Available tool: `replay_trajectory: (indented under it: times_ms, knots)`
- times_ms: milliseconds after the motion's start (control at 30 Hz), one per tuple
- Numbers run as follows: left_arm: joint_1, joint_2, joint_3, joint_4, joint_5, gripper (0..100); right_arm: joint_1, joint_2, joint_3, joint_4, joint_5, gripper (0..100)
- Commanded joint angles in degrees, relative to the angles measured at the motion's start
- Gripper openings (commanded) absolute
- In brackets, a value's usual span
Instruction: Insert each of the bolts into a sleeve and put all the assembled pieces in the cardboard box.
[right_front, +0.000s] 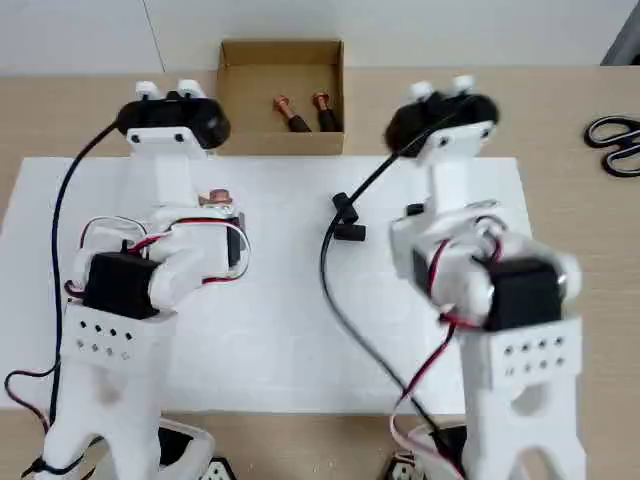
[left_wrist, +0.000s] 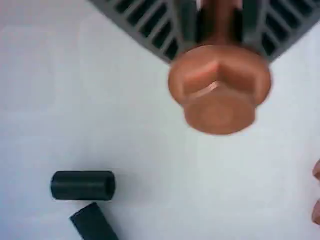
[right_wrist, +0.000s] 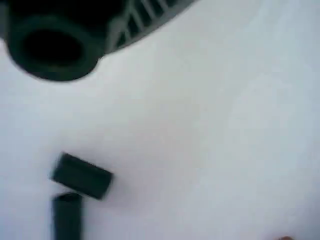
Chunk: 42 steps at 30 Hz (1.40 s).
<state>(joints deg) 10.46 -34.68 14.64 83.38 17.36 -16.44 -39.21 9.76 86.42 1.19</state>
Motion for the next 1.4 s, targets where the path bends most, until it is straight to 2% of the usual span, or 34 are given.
replay_trajectory:
  times_ms: [0,233,400,633,700,833,967,1167,1367]
  knots:
    - [0.5,-2.2,-0.4,-3.3,0.4,1,-3.5,-6.3,6.9,-7.1,0.4,3.2]
    - [0.8,-2.2,-0.4,-11.3,4.3,1,-7.6,-16.5,27.9,-20.4,0.0,3.2]
    - [1.1,-2.2,-0.4,-16.4,4.2,1,-8.7,-25.7,41.8,-30.3,-0.1,3.2]
    - [8.3,-2.2,-0.2,-17.8,4.4,1,-12.0,-39.9,59.9,-43.6,-0.2,3.2]
    - [9.4,-2.2,-0.2,-17.8,4.4,1,-12.4,-43.6,64.0,-45.8,-3.0,3.2]
    - [11.2,-2.2,-0.2,-17.8,4.4,1,-12.4,-50.8,70.9,-48.6,-11.6,3.2]
    - [12.5,-4.3,-0.6,-18.5,4.1,1,-12.4,-55.6,74.2,-48.7,-12.1,3.2]
    - [11.3,-14.2,1.9,-20.9,2.5,1,-12.4,-57.2,76.2,-48.9,-12.3,3.2]
    - [11.3,-14.9,16.4,-33.7,2.8,1,-17.3,-57.4,76.3,-48.9,-12.3,3.2]
